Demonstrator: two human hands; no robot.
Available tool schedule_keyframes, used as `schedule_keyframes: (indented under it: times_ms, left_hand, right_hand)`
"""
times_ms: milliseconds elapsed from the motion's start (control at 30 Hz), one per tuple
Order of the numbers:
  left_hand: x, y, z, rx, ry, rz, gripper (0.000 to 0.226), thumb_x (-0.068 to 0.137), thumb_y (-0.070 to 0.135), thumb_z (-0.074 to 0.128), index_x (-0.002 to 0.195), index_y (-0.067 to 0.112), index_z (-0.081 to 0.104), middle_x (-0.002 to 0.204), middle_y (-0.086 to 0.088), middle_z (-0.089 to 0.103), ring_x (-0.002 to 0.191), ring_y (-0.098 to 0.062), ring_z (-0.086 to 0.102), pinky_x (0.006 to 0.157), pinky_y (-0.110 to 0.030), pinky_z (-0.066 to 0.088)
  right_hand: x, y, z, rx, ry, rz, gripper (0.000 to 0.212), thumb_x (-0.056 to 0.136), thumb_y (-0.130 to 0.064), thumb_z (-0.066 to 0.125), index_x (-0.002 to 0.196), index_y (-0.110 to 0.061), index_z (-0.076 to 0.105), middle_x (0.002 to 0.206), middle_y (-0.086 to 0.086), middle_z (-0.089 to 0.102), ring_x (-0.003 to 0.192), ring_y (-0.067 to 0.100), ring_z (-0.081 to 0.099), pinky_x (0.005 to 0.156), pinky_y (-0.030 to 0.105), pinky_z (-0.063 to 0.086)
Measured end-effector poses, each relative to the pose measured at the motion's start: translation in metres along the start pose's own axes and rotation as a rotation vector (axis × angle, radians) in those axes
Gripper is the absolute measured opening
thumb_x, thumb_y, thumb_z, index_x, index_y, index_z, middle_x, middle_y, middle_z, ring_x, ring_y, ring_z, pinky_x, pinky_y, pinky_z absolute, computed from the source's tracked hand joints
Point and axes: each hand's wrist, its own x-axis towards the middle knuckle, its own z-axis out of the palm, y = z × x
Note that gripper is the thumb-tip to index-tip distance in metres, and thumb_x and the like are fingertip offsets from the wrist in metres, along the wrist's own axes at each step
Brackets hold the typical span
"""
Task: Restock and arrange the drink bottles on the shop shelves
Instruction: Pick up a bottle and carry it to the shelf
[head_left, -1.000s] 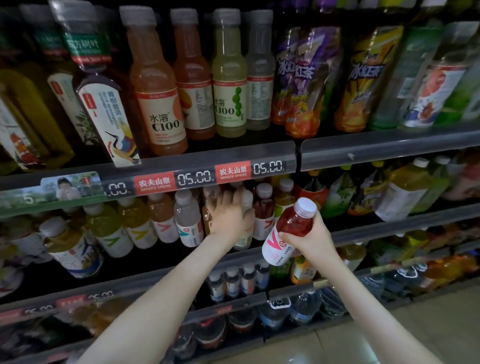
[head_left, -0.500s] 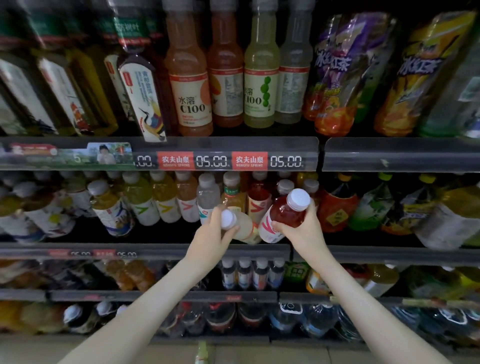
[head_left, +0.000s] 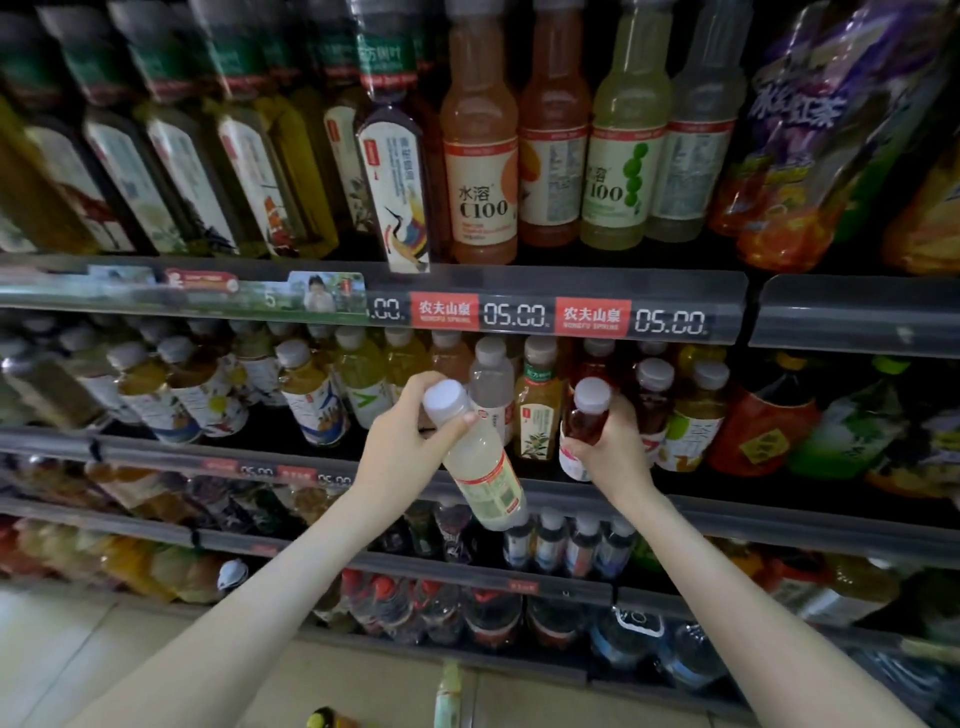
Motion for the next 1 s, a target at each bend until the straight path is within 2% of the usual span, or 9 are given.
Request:
schedule_keyframes:
  times_ms: [100,167,233,300,367,567,700,867,1000]
  left_hand:
    - [0.003,-0.005,-0.008,-0.066,0.009,-0.073,0.041,0.087,0.038,0.065,0.124,0.028,0.049,0.109,0.01,0.061,0.095,-0.01,0.061,0.066,-0.01,0.046]
    - [0.006,-0.012,-0.014,-0.154,0.025,-0.137,0.037,0.086,0.039,0.066,0.12,0.034,0.05,0.108,0.015,0.06,0.099,-0.012,0.061,0.079,-0.022,0.052]
    - [0.008,-0.021,-0.02,-0.235,0.036,-0.205,0.039,0.082,0.046,0.068,0.117,0.039,0.052,0.109,0.014,0.063,0.1,-0.012,0.063,0.087,-0.037,0.054]
    - [0.01,-0.027,-0.027,-0.298,0.034,-0.249,0.053,0.071,0.058,0.068,0.119,0.039,0.054,0.112,0.009,0.066,0.102,-0.012,0.063,0.089,-0.043,0.054]
    - [0.011,-0.033,-0.033,-0.328,0.038,-0.286,0.056,0.067,0.06,0.069,0.119,0.04,0.055,0.113,0.008,0.066,0.103,-0.012,0.063,0.089,-0.044,0.054]
    - [0.015,-0.041,-0.053,-0.485,0.06,-0.339,0.034,0.079,0.026,0.076,0.109,0.035,0.061,0.106,0.006,0.068,0.101,-0.011,0.064,0.085,-0.032,0.055]
    - [0.016,-0.042,-0.069,-0.443,0.009,-0.28,0.032,0.079,0.025,0.076,0.1,0.042,0.059,0.101,0.014,0.067,0.092,0.001,0.064,0.079,-0.024,0.055]
    - [0.011,-0.05,-0.085,-0.327,-0.038,-0.232,0.042,0.077,0.028,0.077,0.115,0.033,0.058,0.108,0.015,0.064,0.1,-0.002,0.061,0.084,-0.025,0.053]
    - [0.005,-0.058,-0.091,-0.282,-0.064,-0.22,0.043,0.077,0.028,0.078,0.114,0.035,0.058,0.102,0.023,0.061,0.097,0.002,0.059,0.079,-0.018,0.051]
  right_hand:
    - [0.004,-0.009,0.005,-0.157,0.051,-0.003,0.083,0.079,-0.015,0.075,0.145,-0.009,0.023,0.145,0.014,0.032,0.132,0.03,0.037,0.105,0.043,0.038]
    - [0.003,-0.019,0.008,-0.308,0.095,0.026,0.086,0.084,-0.018,0.07,0.148,-0.014,0.014,0.15,0.013,0.024,0.134,0.031,0.033,0.101,0.045,0.038]
    - [-0.001,-0.027,0.013,-0.496,0.156,-0.009,0.085,0.082,-0.017,0.072,0.147,-0.013,0.017,0.147,0.018,0.029,0.129,0.034,0.035,0.1,0.046,0.036]
    - [-0.003,-0.03,0.019,-0.607,0.22,-0.064,0.086,0.075,-0.012,0.076,0.142,-0.014,0.022,0.142,0.021,0.037,0.12,0.037,0.04,0.095,0.047,0.037]
    - [-0.006,-0.032,0.023,-0.623,0.235,-0.109,0.087,0.072,-0.008,0.076,0.143,-0.015,0.025,0.142,0.021,0.037,0.121,0.039,0.039,0.096,0.049,0.036]
    - [0.001,-0.056,0.031,-0.471,0.014,-0.265,0.078,0.088,-0.008,0.059,0.152,-0.025,0.017,0.154,0.011,0.02,0.139,0.031,0.017,0.114,0.044,0.019]
    - [0.021,-0.071,0.038,-0.468,-0.115,-0.156,0.073,0.095,-0.017,0.05,0.153,-0.027,0.007,0.159,0.008,0.005,0.144,0.033,0.006,0.117,0.043,0.014]
    - [0.031,-0.077,0.041,-0.388,-0.062,-0.091,0.055,0.094,-0.021,0.056,0.142,-0.019,0.03,0.138,0.018,0.033,0.124,0.036,0.039,0.1,0.043,0.038]
    - [0.013,-0.075,0.043,-0.397,0.056,-0.188,0.037,0.092,-0.022,0.059,0.122,-0.006,0.042,0.114,0.023,0.044,0.098,0.04,0.05,0.08,0.044,0.047]
